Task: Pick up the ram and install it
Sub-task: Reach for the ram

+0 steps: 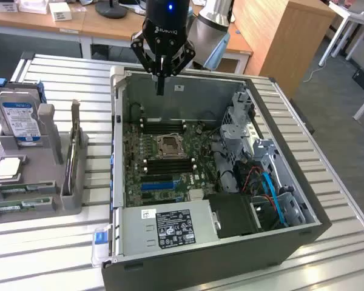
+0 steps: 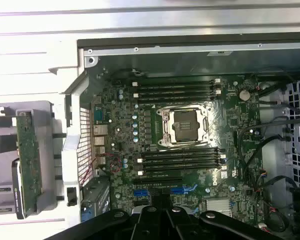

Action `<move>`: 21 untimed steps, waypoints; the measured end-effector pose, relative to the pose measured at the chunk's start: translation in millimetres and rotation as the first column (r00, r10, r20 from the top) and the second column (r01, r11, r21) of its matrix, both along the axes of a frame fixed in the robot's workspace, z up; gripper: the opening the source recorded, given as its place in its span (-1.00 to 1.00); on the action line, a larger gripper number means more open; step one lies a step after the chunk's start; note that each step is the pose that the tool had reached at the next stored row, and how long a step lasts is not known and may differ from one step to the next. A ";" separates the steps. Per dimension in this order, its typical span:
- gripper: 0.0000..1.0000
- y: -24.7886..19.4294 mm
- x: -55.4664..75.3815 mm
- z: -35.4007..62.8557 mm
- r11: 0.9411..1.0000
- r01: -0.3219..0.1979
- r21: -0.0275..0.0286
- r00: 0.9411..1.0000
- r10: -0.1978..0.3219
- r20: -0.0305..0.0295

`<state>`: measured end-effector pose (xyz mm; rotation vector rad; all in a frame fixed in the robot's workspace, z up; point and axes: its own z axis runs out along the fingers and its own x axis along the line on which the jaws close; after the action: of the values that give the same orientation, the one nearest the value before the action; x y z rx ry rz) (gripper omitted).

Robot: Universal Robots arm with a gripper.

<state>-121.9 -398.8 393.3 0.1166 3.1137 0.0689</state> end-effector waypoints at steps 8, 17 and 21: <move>-0.79 0.0 0.0 0.0 1.000 0.000 0.000 1.000 0.000 0.000; -0.79 0.0 -6.7 0.0 1.000 0.000 0.000 1.000 0.000 0.000; -0.79 0.0 -17.4 0.0 1.000 0.000 0.000 1.000 0.000 0.000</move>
<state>-139.2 -398.9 393.2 0.1164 3.1137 0.0689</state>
